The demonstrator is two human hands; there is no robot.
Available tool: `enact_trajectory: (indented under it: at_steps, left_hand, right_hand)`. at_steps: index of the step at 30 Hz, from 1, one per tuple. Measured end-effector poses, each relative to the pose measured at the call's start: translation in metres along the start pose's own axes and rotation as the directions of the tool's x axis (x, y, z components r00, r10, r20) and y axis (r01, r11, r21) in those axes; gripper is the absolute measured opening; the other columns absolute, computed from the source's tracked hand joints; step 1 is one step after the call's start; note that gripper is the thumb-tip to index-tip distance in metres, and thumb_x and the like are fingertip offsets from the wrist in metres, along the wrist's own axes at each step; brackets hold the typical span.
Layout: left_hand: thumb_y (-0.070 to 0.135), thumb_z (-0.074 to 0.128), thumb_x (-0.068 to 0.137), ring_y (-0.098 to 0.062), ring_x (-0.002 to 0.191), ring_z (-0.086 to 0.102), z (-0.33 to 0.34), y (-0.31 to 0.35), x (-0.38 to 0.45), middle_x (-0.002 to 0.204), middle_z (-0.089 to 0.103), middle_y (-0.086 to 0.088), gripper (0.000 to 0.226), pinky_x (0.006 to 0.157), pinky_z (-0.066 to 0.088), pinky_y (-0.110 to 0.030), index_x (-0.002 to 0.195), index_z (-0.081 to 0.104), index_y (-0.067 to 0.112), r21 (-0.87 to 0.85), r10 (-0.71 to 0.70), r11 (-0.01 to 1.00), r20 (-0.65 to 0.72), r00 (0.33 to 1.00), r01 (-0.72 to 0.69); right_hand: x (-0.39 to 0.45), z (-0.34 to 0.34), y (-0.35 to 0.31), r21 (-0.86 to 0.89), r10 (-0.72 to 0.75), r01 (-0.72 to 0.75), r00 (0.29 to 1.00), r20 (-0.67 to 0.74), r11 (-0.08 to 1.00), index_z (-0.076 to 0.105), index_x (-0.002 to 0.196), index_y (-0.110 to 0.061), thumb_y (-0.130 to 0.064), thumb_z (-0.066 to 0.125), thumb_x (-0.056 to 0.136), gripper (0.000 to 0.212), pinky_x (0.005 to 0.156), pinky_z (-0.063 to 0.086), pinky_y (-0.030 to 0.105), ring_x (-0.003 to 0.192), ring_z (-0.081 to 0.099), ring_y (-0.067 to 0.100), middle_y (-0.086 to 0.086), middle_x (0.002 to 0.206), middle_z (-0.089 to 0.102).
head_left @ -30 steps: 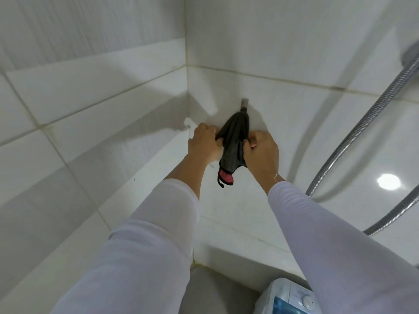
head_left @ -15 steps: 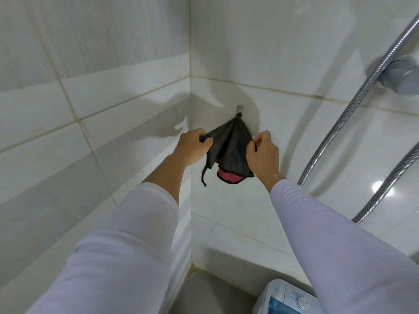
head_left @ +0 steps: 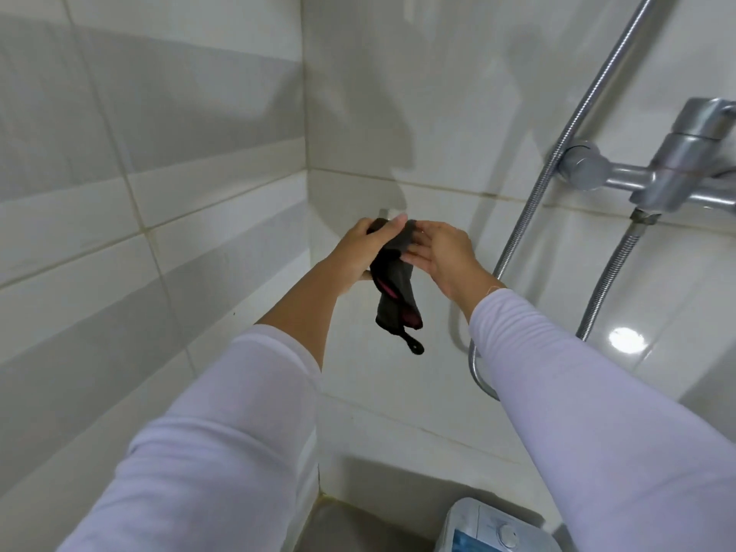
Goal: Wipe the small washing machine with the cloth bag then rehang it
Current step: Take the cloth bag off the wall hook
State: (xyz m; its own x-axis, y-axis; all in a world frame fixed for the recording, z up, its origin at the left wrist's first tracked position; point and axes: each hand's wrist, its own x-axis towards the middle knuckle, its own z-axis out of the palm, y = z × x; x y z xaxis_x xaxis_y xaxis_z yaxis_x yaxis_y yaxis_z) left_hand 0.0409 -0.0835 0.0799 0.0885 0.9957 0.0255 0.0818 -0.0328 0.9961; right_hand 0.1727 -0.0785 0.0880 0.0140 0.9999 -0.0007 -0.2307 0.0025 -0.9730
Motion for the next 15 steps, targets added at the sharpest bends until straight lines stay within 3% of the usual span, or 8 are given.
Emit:
enact_trajectory:
  at_steps: [4, 8, 11, 15]
  left_hand:
    - [0.036, 0.073, 0.08, -0.022, 0.113, 0.061, 0.02, -0.005, -0.005, 0.124, 0.06, -0.007, 0.059, 0.099, 0.05, -0.042, 0.127, 0.045, 0.014, -0.101, 0.004, 0.995, 0.111, 0.994, 0.008]
    - [0.007, 0.06, 0.091, -0.028, 0.119, 0.057, 0.051, -0.016, -0.009, 0.131, 0.055, -0.012, 0.044, 0.098, 0.05, -0.043, 0.132, 0.044, 0.012, -0.166, -0.049, 0.983, 0.194, 0.98, 0.082]
    - [0.001, 0.051, 0.094, -0.028, 0.112, 0.059, 0.08, -0.023, -0.015, 0.127, 0.058, -0.015, 0.038, 0.087, 0.054, -0.035, 0.131, 0.048, 0.008, -0.158, -0.103, 0.976, 0.28, 0.954, 0.151]
    - [0.002, 0.045, 0.095, -0.025, 0.102, 0.063, 0.123, -0.032, -0.029, 0.119, 0.062, -0.015, 0.035, 0.082, 0.058, -0.031, 0.129, 0.051, 0.004, -0.194, -0.112, 0.956, 0.451, 0.886, 0.22]
  right_hand:
    - [-0.021, -0.026, -0.014, 0.076, 0.045, -0.047, 0.999, 0.031, 0.996, 0.054, 0.105, 0.001, -0.003, 0.036, 0.096, 0.02, 0.075, 0.057, 0.037, 0.077, 0.065, 0.026, 0.014, 0.086, 0.065]
    - [-0.039, -0.065, -0.018, -0.145, 0.051, -0.059, 0.997, -0.057, 0.988, 0.057, 0.102, -0.008, -0.007, 0.034, 0.095, 0.025, 0.069, 0.051, 0.032, 0.072, 0.064, 0.019, 0.009, 0.087, 0.067]
    - [-0.055, -0.106, -0.017, -0.277, 0.074, -0.108, 0.989, -0.13, 0.955, 0.056, 0.104, -0.012, -0.006, 0.033, 0.093, 0.026, 0.068, 0.047, 0.029, 0.07, 0.06, 0.016, 0.002, 0.086, 0.069]
    - [-0.084, -0.166, -0.008, -0.324, 0.112, -0.206, 0.952, -0.285, 0.924, 0.056, 0.106, -0.014, -0.014, 0.047, 0.089, 0.018, 0.071, 0.046, 0.03, 0.072, 0.056, 0.016, -0.002, 0.086, 0.067]
